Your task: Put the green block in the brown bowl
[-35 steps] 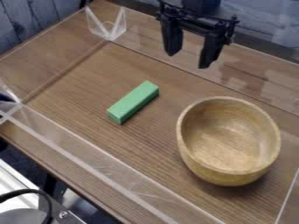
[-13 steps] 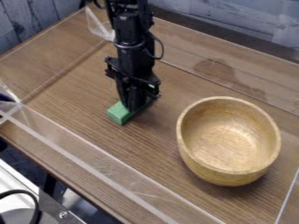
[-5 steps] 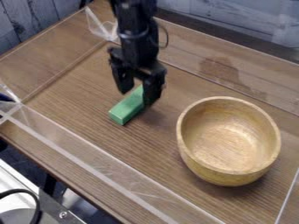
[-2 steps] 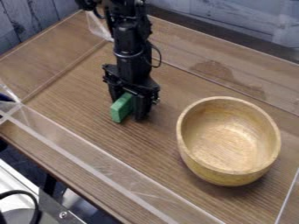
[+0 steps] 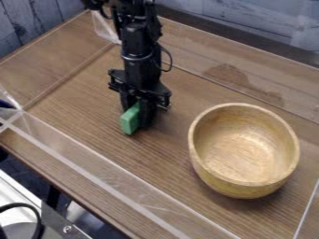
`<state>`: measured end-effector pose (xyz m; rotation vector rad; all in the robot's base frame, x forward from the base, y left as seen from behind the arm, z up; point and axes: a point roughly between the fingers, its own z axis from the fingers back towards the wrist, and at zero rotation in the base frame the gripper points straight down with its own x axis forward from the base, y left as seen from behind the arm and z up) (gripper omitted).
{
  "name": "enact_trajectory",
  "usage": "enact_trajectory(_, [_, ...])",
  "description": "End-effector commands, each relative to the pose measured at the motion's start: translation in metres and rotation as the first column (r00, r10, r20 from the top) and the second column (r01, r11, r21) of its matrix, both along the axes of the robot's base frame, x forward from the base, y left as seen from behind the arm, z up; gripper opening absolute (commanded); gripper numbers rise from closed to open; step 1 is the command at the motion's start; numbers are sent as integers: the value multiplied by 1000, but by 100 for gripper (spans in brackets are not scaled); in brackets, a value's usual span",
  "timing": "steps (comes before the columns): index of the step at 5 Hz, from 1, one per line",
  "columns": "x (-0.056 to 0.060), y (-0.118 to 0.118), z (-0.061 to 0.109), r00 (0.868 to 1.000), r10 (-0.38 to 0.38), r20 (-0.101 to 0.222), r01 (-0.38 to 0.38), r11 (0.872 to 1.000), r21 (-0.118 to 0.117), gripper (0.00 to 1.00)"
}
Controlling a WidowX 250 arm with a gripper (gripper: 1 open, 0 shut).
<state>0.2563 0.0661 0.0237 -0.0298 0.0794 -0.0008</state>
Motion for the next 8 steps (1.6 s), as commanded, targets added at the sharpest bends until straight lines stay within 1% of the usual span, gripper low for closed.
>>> enact_trajectory(1, [18, 2, 40, 993, 15, 115, -19, 999, 27, 0])
enact_trajectory(2, [25, -7, 76, 984, 45, 175, -50, 998, 26, 0])
enact_trajectory(3, [33, -30, 110, 976, 49, 212, -52, 999, 8, 0])
enact_trajectory(4, [38, -65, 123, 977, 25, 214, -21, 1000, -21, 0])
enact_trajectory(5, [40, -105, 121, 978, -14, 209, 23, 999, -41, 0])
enact_trajectory(6, [29, -118, 112, 982, -38, 183, 48, 997, -52, 0])
enact_trajectory(7, [18, -129, 99, 985, -63, 160, 74, 995, -60, 0])
enact_trajectory(8, [8, -140, 87, 985, -88, 148, 99, 993, -65, 0])
